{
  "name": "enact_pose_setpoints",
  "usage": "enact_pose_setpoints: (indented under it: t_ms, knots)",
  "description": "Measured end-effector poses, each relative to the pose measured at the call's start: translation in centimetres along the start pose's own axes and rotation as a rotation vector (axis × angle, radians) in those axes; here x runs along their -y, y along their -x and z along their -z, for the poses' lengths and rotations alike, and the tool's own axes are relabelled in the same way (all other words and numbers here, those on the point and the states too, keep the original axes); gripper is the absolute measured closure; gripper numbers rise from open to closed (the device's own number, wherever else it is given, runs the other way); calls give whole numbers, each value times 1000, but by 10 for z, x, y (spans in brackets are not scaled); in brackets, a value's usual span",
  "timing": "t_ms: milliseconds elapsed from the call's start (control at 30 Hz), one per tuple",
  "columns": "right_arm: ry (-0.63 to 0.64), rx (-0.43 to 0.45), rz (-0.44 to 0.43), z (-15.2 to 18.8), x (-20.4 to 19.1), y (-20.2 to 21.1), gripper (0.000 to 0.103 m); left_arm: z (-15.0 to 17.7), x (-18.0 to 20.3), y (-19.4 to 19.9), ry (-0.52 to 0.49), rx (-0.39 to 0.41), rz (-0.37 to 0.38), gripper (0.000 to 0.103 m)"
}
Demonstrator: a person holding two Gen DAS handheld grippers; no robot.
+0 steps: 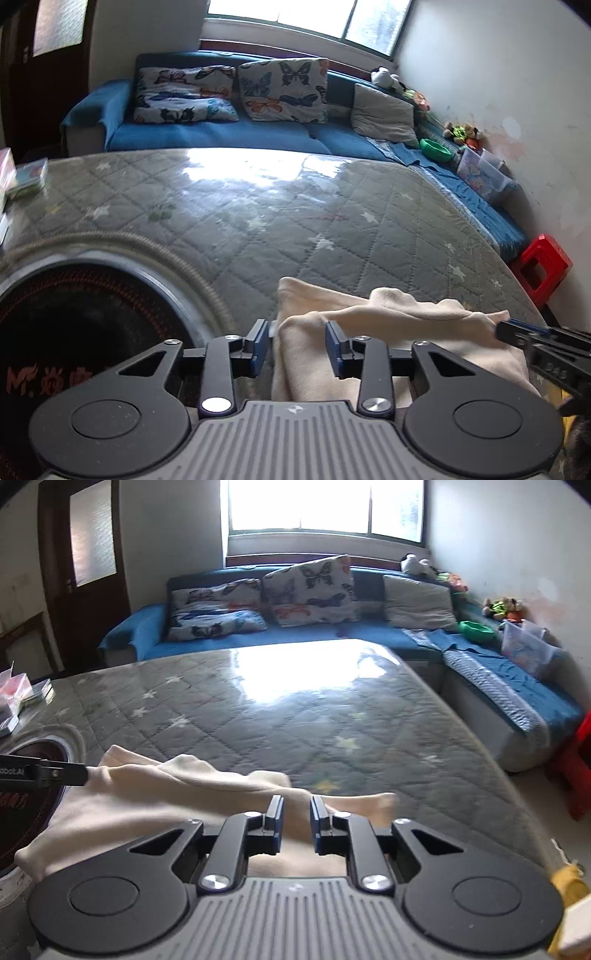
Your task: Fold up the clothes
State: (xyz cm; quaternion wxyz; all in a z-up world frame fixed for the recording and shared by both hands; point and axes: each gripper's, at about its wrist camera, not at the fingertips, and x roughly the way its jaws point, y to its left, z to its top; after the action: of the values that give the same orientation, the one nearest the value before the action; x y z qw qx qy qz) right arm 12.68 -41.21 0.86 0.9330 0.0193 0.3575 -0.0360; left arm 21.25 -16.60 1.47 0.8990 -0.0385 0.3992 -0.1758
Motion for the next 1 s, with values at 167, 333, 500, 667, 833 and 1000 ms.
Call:
enact_pose_setpoints:
  t_ms: [167, 333, 500, 667, 833, 1000]
  knots:
    - [-13, -31, -15, 0, -4, -22, 87, -1, 19, -11, -89, 9, -17, 59]
    - [-6, -34, -15, 3, -6, -33, 83, -2, 28, -27, -138, 0, -32, 55]
    - [-2, -22, -17, 4, -6, -27, 78, 3, 33, -38, -160, -8, -47, 52]
    - [-11, -21, -39, 5, -7, -7, 69, 9, 35, -27, -180, 5, -58, 48]
    - [3, -24, -57, 20, -13, 16, 62, 19, 35, -6, -187, 16, -53, 45]
    - [12, -22, -68, 35, -20, 37, 59, 37, 35, 18, -221, 28, -42, 42]
